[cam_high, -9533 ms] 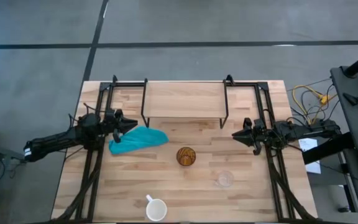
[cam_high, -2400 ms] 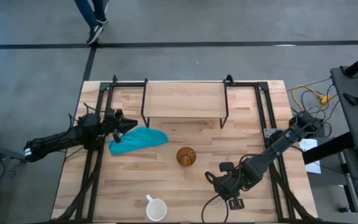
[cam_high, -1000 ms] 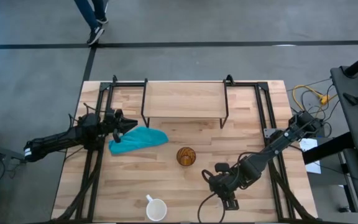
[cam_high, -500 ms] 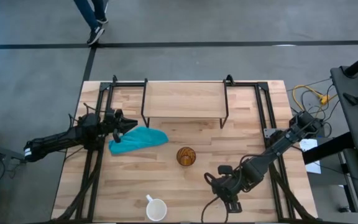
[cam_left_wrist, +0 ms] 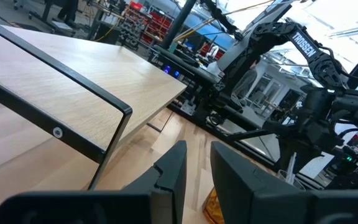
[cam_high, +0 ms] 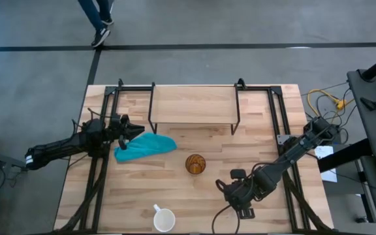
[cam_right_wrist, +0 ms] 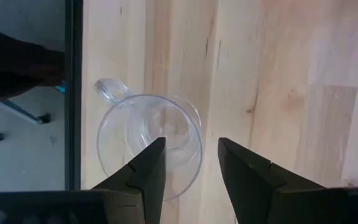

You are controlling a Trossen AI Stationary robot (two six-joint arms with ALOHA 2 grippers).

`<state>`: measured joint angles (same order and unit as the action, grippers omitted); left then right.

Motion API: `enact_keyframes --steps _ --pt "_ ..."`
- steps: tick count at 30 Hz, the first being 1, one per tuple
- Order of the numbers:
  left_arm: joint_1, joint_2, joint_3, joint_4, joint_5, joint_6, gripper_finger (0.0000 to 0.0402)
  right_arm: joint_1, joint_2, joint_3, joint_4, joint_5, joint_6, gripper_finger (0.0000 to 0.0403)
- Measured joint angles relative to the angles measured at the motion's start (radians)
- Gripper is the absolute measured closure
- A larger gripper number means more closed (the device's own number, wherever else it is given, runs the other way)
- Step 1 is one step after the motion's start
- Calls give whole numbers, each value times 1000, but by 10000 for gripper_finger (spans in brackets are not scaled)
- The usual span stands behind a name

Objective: Stack small to large cups/mugs on shelf
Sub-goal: Put the transparent mug on the shelf

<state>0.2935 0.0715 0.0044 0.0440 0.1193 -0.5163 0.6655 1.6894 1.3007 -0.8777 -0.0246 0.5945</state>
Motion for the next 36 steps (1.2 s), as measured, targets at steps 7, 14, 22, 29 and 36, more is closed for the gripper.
enact_keyframes --steps 7,14,22,29,36 --pt "0 0 0 0 0 0 343 0 0 -25 4 0 0 264" --pt "1 0 0 0 0 0 343 0 0 -58 53 0 7 263" --pt "1 0 0 0 0 0 343 0 0 -81 79 0 7 270" --pt "1 0 0 0 0 0 343 0 0 -105 110 -1 8 271" --pt "0 0 0 0 0 0 343 0 0 -136 159 -11 42 271"
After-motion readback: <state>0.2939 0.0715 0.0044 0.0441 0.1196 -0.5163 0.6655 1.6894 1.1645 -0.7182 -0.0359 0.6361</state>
